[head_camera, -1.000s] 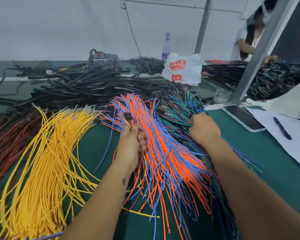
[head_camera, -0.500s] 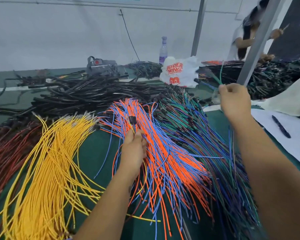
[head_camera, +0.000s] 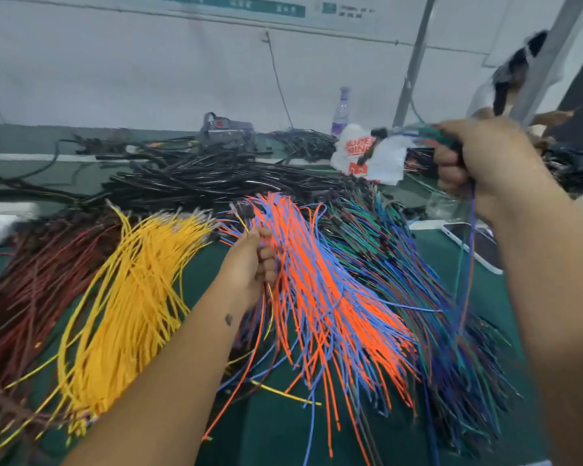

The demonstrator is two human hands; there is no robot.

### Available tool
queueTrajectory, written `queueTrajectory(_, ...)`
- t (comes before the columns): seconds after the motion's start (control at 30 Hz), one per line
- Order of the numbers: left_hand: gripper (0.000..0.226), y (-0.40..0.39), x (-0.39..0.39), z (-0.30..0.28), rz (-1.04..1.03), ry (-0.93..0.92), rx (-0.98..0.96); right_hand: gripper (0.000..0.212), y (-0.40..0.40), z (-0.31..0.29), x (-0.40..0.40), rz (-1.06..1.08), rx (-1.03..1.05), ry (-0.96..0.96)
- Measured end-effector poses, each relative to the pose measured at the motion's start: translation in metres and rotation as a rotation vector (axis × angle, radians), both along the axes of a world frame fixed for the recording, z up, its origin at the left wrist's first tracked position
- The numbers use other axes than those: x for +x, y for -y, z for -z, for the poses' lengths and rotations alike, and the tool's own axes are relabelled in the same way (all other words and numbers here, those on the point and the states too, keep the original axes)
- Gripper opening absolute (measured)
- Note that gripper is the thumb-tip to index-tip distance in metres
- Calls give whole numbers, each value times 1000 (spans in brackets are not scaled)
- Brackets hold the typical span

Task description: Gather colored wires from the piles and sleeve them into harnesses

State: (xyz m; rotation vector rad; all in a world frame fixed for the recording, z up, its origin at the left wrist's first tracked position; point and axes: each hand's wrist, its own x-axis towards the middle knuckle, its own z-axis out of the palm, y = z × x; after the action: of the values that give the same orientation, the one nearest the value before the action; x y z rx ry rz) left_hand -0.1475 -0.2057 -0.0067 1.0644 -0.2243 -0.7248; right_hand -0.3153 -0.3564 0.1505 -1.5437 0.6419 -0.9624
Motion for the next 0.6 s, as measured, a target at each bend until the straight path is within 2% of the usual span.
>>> queueTrajectory(0.13, 33, -39, 27, -28, 9, -94, -154, 23, -57, 3, 56, -171, 76, 165)
queueTrajectory(0.23, 34, -75, 49, -39, 8, -106, -247, 12, -105, 20, 106, -400, 262, 340)
queueTrajectory(0.3, 35, -96, 62, -37, -39, -79, -234, 23, -134, 42, 135, -474, 396, 413)
queueTrajectory(0.37, 36, -110, 71, -28, -124, -47, -197, 30, -153, 70, 157, -486, 468, 400)
queueTrajectory(0.47, 34, -118, 79, -9, -156, -62, -183, 29, -164, 116, 175, -495, 535, 338)
queueTrajectory(0.6, 30, -103, 78, 9, -154, -51, -160, 29, -165, 174, 181, -409, 398, 211)
